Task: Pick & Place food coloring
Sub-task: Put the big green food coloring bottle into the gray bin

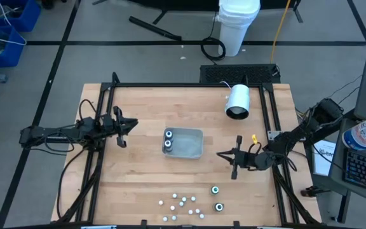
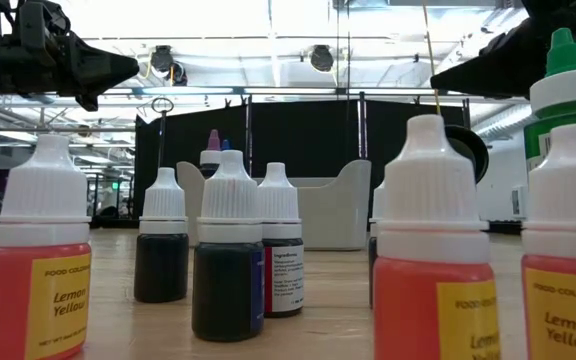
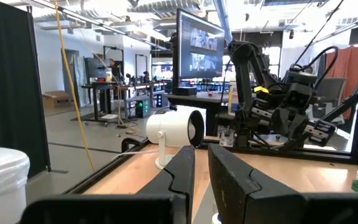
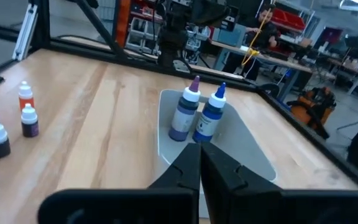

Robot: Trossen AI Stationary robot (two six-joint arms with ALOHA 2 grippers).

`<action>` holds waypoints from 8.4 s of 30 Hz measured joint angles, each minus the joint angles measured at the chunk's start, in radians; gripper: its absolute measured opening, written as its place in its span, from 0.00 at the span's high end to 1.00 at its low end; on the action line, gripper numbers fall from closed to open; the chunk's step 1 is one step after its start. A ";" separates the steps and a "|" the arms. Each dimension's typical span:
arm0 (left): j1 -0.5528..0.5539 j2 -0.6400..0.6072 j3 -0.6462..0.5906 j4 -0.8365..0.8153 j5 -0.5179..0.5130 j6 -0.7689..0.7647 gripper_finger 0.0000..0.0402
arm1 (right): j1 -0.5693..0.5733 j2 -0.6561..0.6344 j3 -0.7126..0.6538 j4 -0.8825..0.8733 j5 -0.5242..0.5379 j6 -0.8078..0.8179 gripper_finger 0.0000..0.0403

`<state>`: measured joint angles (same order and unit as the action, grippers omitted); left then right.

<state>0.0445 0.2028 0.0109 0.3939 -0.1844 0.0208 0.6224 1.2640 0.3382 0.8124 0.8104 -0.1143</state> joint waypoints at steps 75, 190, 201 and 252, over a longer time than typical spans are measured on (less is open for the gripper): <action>0.000 0.000 0.000 -0.008 0.000 -0.003 0.87 | 0.127 0.274 0.236 -0.242 -0.398 0.342 0.53; 0.000 0.000 0.000 -0.052 -0.001 0.002 0.87 | -0.544 0.500 0.850 -0.410 -0.579 0.110 0.72; 0.000 0.000 0.000 -0.053 -0.001 0.001 0.87 | -0.535 0.479 0.843 -0.383 -0.577 0.071 0.72; 0.000 0.000 0.000 -0.052 -0.001 0.002 0.87 | -0.533 0.501 0.621 -0.241 -0.420 0.268 0.72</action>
<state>0.0448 0.2027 0.0105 0.3418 -0.1856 0.0223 0.0895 1.7653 0.9592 0.5716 0.3906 0.1534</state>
